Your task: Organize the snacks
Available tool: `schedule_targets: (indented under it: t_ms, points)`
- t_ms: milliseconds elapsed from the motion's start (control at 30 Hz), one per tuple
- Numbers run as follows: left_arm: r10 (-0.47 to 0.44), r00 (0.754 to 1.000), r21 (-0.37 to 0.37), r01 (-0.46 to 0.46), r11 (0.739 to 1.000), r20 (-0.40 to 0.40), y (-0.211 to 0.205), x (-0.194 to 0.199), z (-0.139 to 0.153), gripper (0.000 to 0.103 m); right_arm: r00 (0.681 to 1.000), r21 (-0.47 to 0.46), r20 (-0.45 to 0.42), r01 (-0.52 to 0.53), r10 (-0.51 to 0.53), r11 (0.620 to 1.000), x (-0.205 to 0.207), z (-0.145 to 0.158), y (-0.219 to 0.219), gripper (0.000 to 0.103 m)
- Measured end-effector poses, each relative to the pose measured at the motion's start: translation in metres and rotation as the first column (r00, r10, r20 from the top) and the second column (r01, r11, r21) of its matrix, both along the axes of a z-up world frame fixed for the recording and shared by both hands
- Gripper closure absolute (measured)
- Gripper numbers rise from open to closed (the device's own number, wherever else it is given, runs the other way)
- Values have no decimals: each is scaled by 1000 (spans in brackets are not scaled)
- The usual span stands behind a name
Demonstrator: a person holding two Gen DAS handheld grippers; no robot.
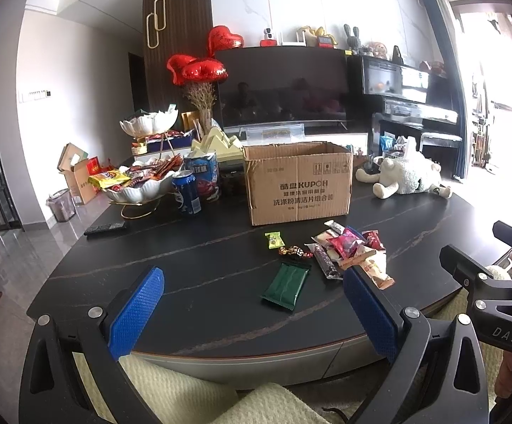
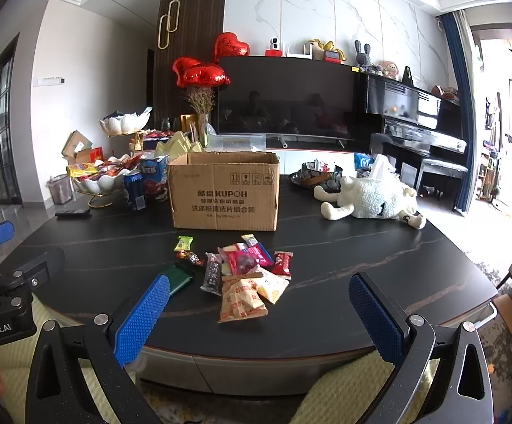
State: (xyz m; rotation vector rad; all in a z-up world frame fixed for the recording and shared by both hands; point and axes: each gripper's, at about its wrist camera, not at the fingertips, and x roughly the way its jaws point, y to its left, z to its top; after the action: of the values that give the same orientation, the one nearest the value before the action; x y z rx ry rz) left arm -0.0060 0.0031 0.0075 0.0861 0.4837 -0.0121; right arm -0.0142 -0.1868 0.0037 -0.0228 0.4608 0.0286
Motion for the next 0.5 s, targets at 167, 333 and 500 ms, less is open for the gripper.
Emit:
schedule_targets:
  t_ms: [167, 333, 500]
  points:
    - [1, 1000, 0, -1, 1000, 2, 0, -3, 0, 0, 1000, 0, 0, 2, -2, 1000, 0, 0, 1, 0]
    - [1, 1000, -2, -1, 1000, 3, 1, -3, 1, 0, 1000, 0, -2, 2, -2, 1000, 2, 2, 7, 0]
    - [1, 1000, -1, -1, 1000, 2, 0, -3, 0, 0, 1000, -1, 4, 1, -1, 1000, -1, 0, 1, 0]
